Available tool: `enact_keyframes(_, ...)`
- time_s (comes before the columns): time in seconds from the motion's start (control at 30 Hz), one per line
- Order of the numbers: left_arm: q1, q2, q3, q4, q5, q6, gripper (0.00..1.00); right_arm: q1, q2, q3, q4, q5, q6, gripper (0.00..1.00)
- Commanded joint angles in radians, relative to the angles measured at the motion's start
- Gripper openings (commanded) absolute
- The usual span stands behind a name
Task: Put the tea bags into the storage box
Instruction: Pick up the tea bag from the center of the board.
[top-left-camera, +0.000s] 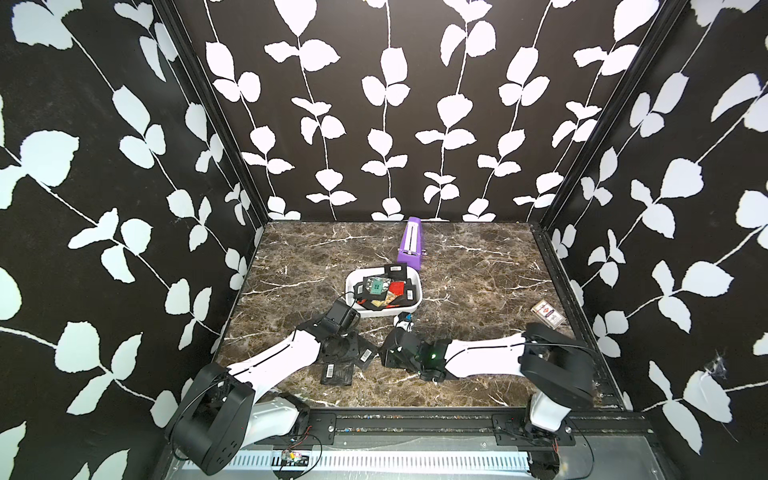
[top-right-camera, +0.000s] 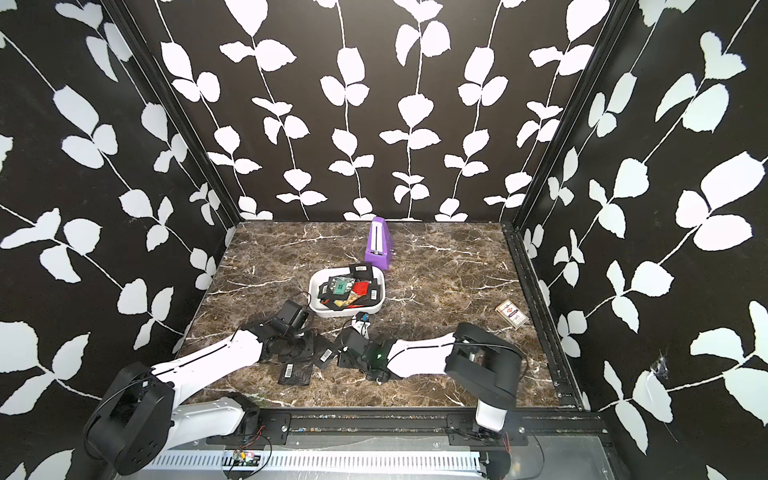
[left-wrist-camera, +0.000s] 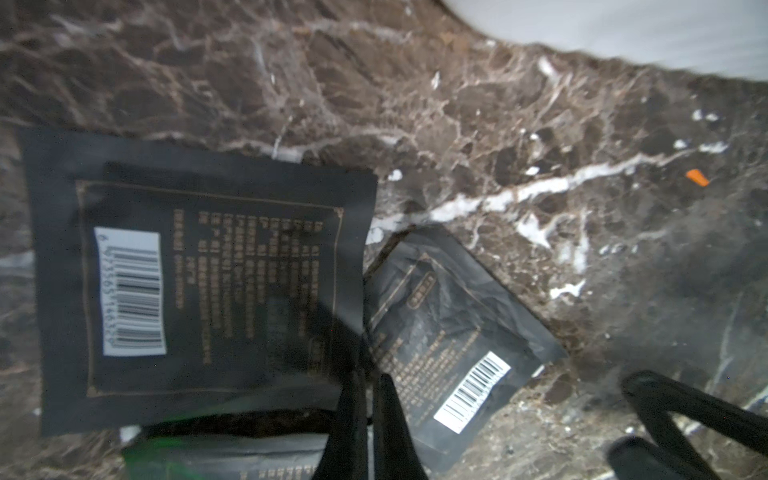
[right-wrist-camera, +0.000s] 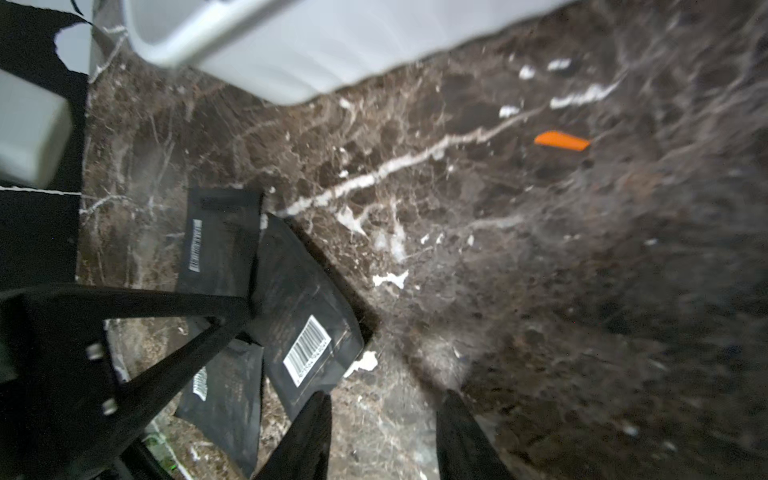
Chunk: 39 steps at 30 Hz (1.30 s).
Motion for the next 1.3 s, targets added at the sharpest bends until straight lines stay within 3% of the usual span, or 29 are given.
enact_keyframes(0.0,0.005,0.010,-0.021,0.008,-0.014,0.023,0.00,0.007,0.025,0.053,0.046,-0.001,0.014,0.44)
enact_keyframes(0.57,0.004,0.026,-0.051,0.023,-0.006,0.046,0.00,0.009,0.108,0.102,0.072,0.018,0.016,0.41)
enact_keyframes(0.93,0.005,0.020,-0.050,0.020,-0.002,0.064,0.00,0.008,0.142,0.145,0.085,0.044,0.003,0.29)
enact_keyframes(1.27,0.005,0.013,-0.021,0.005,0.041,0.085,0.00,0.005,0.134,0.187,0.041,0.078,-0.037,0.00)
